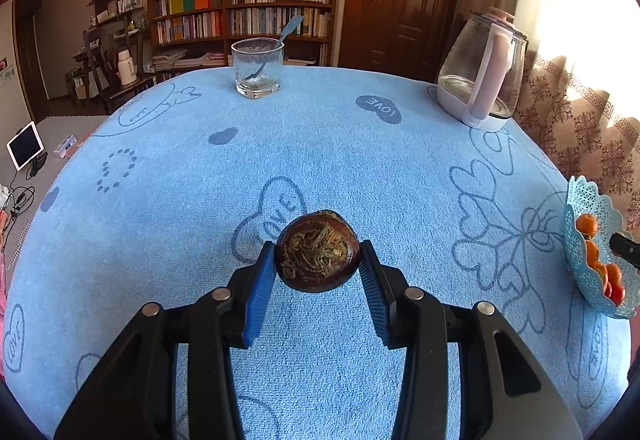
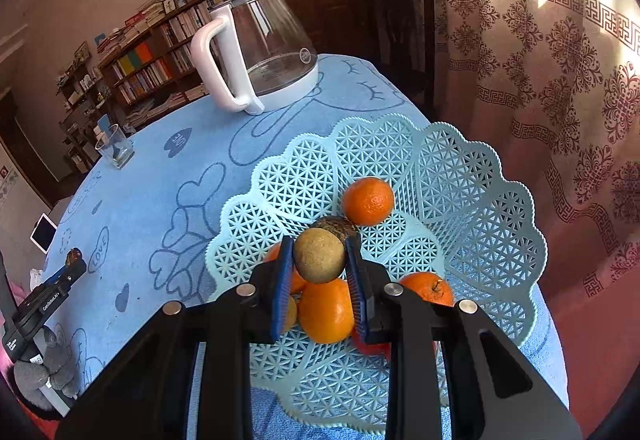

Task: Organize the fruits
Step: 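Drop the tan fruit into the basket and open the right tool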

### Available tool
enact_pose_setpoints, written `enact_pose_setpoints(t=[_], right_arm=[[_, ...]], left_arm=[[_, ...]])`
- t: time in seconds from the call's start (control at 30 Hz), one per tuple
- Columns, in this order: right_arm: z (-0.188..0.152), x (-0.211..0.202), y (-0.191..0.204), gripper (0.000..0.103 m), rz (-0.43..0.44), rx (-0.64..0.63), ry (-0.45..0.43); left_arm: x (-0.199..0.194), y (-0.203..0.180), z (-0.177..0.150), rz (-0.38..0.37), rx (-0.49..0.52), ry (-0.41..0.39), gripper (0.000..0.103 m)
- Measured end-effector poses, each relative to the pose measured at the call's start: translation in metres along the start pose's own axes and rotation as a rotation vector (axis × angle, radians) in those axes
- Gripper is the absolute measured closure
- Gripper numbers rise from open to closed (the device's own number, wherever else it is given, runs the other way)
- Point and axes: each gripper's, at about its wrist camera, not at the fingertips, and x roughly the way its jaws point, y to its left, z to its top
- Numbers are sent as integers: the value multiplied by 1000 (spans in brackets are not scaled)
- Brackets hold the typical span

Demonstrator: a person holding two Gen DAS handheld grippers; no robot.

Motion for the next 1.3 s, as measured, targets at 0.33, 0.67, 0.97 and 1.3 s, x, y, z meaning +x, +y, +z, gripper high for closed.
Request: enact_pose_setpoints(t=[0.33, 0.67, 0.97, 1.3], right_arm=[[0, 17, -17, 76, -46, 42, 34], [-9, -10, -14, 61, -78, 16, -88], [-35, -40, -33, 50, -192, 59, -270], [-46, -51, -34, 38, -202, 65, -351]], left_arm=[[2, -2, -1, 1, 7, 10, 60], [2, -4, -2, 1, 14, 8, 60], [-3, -24, -12, -6, 53, 9, 60], [-12, -73, -32, -52, 158, 25, 60]])
